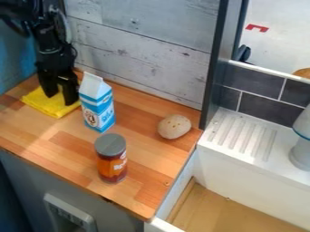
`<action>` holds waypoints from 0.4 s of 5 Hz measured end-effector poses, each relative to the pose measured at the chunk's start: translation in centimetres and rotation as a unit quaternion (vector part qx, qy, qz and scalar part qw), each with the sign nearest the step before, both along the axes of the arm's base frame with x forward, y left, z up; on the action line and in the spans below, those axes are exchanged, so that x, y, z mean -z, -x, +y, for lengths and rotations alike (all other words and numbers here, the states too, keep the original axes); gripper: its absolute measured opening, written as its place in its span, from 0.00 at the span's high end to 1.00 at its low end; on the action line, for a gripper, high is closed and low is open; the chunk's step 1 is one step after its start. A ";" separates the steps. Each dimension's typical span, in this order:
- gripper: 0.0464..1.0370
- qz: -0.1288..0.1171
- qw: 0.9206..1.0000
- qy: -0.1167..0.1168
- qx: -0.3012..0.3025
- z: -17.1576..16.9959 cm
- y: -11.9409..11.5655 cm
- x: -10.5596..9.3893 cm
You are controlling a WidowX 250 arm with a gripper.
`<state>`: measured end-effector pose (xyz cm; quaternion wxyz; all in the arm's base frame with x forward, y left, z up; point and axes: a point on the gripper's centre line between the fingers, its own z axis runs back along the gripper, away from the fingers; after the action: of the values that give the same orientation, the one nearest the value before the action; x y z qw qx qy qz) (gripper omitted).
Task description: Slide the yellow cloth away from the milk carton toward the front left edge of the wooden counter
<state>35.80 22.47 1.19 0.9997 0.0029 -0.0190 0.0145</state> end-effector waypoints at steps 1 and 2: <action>0.04 0.066 0.998 0.005 0.003 -0.2 2.4 0.1; 0.04 0.112 0.994 -0.006 -0.004 -0.6 5.1 0.0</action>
<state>30.74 21.89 1.15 0.9955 0.0105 0.0928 0.0185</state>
